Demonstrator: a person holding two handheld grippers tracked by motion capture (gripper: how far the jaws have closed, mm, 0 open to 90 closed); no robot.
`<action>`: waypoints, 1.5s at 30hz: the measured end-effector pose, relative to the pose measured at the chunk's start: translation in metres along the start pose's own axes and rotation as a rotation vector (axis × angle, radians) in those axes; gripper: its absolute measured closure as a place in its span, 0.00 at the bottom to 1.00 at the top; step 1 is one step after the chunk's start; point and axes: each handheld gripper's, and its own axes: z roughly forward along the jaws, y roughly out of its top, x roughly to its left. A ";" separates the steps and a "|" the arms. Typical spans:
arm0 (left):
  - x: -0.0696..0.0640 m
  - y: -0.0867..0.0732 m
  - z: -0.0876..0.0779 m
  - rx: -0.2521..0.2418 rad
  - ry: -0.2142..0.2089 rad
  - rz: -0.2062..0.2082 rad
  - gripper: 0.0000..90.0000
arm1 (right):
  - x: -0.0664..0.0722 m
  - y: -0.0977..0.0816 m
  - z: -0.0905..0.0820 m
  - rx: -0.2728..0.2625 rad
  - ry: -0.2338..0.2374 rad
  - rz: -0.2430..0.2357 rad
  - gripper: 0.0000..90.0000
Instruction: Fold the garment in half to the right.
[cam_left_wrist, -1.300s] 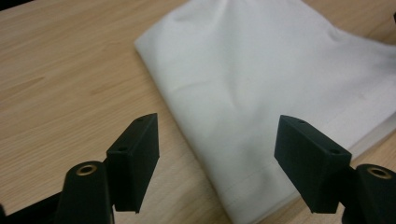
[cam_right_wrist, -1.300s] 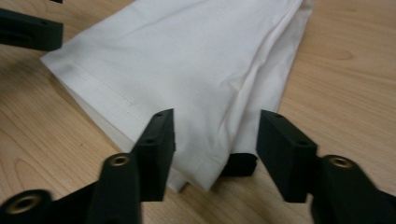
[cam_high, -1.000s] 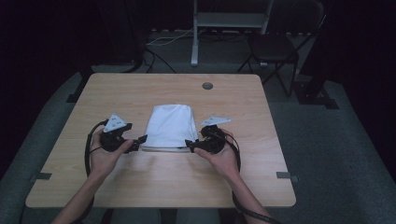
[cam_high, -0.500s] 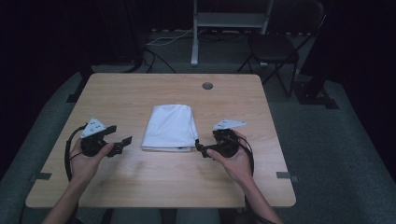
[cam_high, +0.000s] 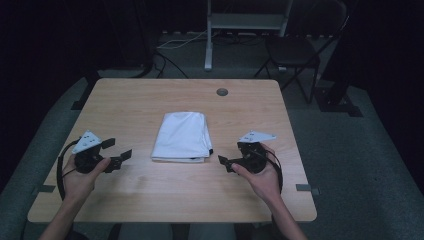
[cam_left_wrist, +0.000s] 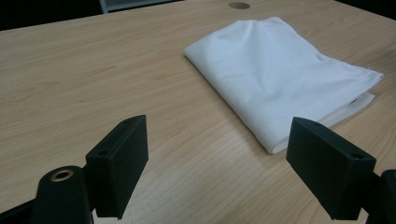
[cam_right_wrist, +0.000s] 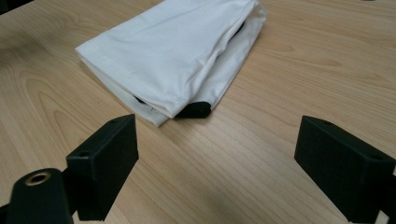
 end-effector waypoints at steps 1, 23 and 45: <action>0.001 -0.002 -0.001 0.002 0.001 0.005 0.23 | -0.001 -0.001 -0.001 0.004 -0.003 -0.001 0.15; 0.022 -0.027 -0.022 -0.012 0.041 -0.062 0.23 | -0.019 -0.025 -0.035 -0.023 -0.064 0.044 0.15; 0.040 -0.045 -0.028 0.007 0.092 -0.102 0.23 | -0.029 -0.046 -0.045 -0.001 -0.091 0.068 0.15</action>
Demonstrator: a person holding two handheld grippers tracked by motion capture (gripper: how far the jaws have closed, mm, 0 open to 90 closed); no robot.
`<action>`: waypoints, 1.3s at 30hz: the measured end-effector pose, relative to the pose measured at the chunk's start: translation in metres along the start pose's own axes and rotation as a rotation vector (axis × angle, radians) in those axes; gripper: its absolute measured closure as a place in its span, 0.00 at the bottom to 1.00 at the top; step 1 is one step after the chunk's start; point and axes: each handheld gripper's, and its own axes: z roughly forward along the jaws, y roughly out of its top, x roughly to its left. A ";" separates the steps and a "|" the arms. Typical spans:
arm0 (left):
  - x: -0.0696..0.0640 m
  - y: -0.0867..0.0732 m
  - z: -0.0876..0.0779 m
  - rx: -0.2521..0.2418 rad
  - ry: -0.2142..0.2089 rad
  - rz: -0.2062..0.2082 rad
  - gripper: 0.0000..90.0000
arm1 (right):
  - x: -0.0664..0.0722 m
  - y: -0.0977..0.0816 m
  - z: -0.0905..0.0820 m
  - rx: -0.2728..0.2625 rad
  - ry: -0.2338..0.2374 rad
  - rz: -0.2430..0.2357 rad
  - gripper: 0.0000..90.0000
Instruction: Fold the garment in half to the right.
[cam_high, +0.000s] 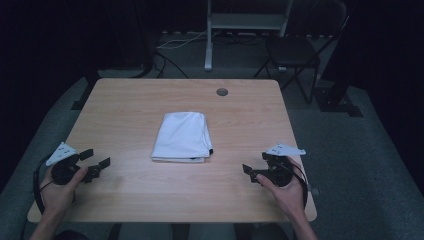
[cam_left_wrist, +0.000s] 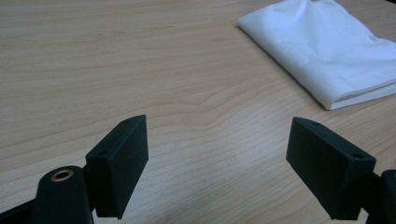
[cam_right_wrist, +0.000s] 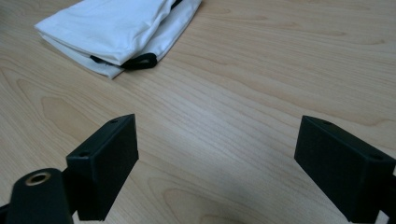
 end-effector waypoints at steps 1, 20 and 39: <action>0.001 -0.001 0.000 -0.001 0.000 -0.001 0.23 | 0.000 -0.001 0.000 -0.001 0.000 0.001 0.15; 0.007 -0.006 0.001 -0.006 0.017 -0.018 0.23 | -0.006 -0.009 0.004 0.000 -0.008 0.021 0.15; 0.007 -0.010 0.005 -0.008 0.020 -0.017 0.23 | -0.009 -0.014 0.007 -0.018 -0.024 0.048 0.15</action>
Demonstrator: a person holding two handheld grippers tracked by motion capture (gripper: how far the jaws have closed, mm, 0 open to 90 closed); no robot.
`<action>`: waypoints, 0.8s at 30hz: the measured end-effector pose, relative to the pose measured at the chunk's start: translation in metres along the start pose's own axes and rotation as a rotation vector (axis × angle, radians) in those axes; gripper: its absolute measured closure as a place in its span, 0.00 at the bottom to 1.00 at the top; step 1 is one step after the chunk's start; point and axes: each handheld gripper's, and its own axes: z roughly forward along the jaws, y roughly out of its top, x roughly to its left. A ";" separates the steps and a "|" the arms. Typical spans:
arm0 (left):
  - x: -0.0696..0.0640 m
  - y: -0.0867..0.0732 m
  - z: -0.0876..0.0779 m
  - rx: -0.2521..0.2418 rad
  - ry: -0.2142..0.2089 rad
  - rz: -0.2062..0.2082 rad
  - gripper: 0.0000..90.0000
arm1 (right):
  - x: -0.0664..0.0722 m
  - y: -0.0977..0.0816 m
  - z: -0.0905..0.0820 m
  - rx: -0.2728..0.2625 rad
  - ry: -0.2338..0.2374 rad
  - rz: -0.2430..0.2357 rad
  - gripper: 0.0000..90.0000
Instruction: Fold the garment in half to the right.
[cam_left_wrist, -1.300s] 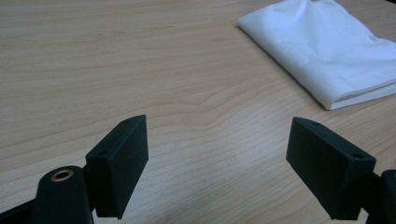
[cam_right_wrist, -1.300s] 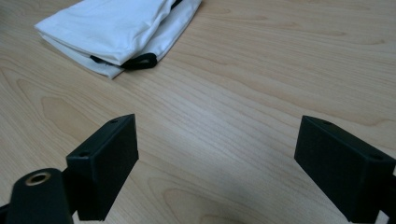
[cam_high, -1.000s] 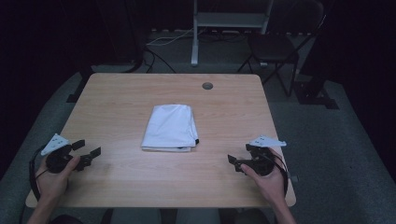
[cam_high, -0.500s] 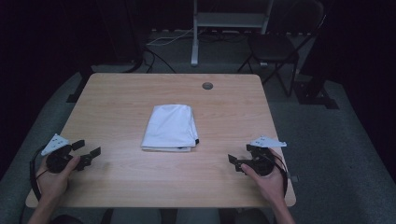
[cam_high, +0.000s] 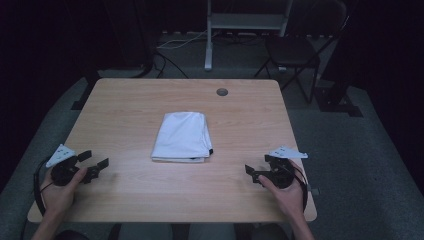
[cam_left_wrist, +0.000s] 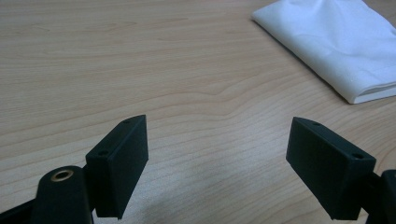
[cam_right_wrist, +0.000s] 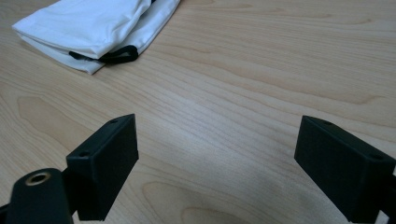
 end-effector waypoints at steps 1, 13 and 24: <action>0.000 0.000 0.000 -0.002 -0.001 -0.001 0.23 | 0.000 0.000 0.000 -0.001 0.000 0.002 0.15; -0.003 -0.001 0.000 0.003 0.006 0.013 0.23 | -0.001 -0.005 0.003 -0.004 -0.007 0.005 0.15; -0.004 -0.001 0.000 -0.001 0.009 0.019 0.23 | -0.001 -0.006 0.005 0.009 -0.003 0.000 0.15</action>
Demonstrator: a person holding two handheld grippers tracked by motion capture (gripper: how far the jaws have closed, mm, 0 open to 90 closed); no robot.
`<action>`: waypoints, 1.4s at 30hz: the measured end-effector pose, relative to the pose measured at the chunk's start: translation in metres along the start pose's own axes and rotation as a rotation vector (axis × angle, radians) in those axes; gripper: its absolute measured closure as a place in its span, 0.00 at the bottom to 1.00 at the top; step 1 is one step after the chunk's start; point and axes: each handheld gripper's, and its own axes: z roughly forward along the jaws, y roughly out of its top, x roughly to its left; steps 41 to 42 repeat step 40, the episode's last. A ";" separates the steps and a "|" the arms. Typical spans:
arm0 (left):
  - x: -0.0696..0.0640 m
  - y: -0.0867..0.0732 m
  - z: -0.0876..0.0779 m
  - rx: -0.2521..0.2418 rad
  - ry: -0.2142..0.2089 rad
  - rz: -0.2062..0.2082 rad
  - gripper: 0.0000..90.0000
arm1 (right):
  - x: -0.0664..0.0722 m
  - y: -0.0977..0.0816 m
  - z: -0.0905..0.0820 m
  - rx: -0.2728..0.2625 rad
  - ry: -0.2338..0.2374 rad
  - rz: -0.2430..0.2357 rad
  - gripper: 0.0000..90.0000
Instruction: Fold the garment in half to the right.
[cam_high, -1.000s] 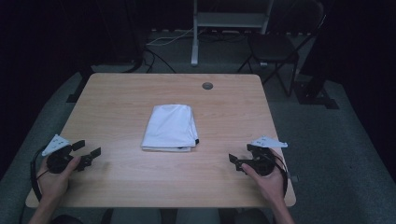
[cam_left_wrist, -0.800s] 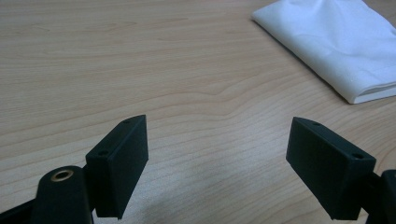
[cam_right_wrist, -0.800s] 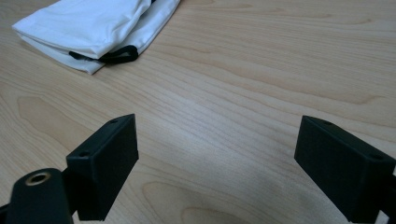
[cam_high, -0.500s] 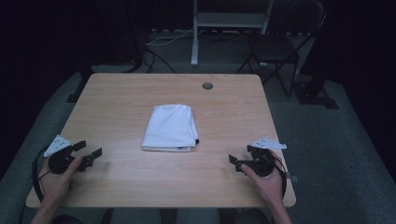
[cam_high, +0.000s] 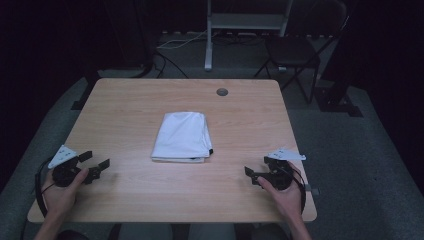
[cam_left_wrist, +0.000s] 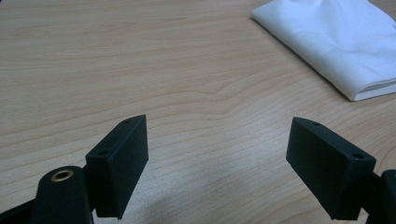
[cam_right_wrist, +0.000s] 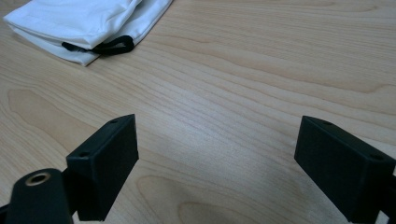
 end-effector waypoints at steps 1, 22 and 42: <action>0.000 0.000 0.000 0.000 0.000 0.001 0.23 | 0.000 0.000 0.000 0.002 0.000 0.002 0.15; -0.001 0.000 0.000 0.000 -0.001 0.014 0.23 | -0.001 0.001 0.002 0.020 0.008 0.007 0.15; -0.002 0.000 0.000 0.002 -0.004 0.020 0.23 | -0.001 0.001 0.003 0.019 0.010 0.008 0.15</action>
